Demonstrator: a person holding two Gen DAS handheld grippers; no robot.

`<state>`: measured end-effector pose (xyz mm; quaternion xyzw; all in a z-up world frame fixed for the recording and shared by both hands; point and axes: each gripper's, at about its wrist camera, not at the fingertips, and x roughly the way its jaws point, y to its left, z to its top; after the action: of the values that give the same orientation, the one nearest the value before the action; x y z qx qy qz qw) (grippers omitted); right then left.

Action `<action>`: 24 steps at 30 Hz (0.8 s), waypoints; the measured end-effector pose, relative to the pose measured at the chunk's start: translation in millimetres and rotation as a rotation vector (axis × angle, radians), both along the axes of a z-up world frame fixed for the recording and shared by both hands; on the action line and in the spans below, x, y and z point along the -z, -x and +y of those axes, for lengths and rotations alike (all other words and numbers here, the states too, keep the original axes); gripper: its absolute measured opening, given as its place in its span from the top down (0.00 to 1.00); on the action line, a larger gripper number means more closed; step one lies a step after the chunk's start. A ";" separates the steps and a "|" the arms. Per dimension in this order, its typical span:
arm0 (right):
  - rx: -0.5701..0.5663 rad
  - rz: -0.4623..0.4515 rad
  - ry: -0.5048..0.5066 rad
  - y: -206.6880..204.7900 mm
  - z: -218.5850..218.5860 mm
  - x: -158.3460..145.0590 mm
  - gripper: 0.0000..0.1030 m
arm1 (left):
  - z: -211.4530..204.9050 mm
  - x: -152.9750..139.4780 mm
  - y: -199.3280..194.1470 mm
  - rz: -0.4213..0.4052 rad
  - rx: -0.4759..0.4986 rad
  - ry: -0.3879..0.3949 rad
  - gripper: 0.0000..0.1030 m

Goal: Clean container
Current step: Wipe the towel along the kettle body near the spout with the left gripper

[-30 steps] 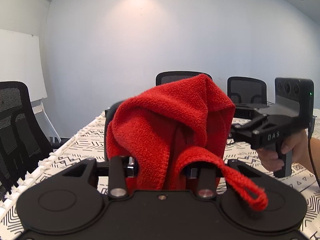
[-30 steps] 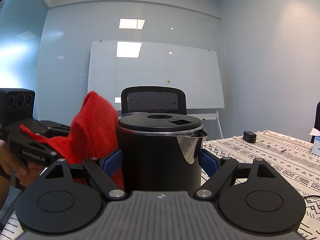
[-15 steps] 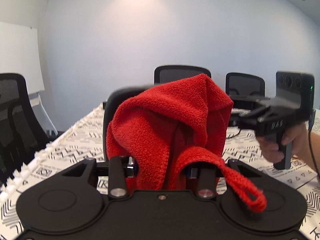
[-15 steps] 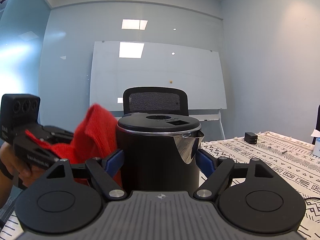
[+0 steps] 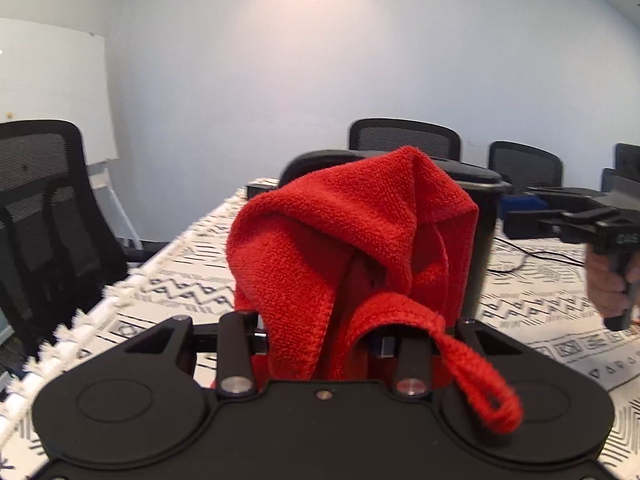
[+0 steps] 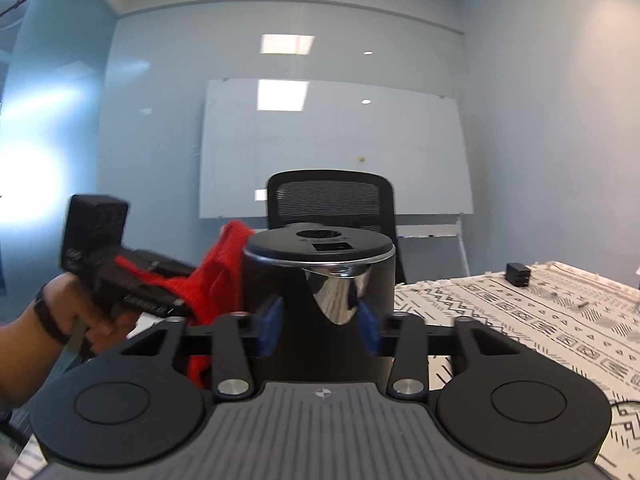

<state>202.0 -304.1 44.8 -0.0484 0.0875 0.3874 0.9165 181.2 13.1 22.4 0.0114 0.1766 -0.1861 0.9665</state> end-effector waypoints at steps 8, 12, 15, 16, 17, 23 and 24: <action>0.017 -0.030 -0.021 -0.9 -7.3 -2.0 0.74 | -9.4 -1.4 19.3 -0.036 0.068 0.018 0.58; 0.015 -0.018 -0.014 -2.8 -9.1 -3.5 0.74 | -13.8 6.9 19.9 -0.023 0.078 0.025 0.58; 0.017 -0.019 -0.013 -3.8 -10.9 -4.4 0.74 | -15.3 18.7 17.4 0.023 0.076 0.018 0.58; 0.017 -0.019 -0.014 -3.4 -11.2 -4.2 0.74 | -14.2 17.5 16.9 0.027 0.075 0.023 0.58; 0.018 -0.018 -0.017 -3.2 -11.7 -4.0 0.74 | -13.6 13.2 17.5 0.019 0.073 0.026 0.58; 0.015 -0.010 -0.021 -0.8 -15.0 -3.5 0.74 | -17.9 -8.8 27.9 -0.065 0.082 0.028 0.58; 0.013 -0.009 -0.020 -0.8 -15.5 -3.7 0.74 | -19.0 -3.5 27.0 -0.052 0.084 0.021 0.57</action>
<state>202.8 -319.6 48.5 -0.0405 0.0799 0.3819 0.9198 154.1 -5.9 25.9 0.0136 0.1488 -0.2278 0.9622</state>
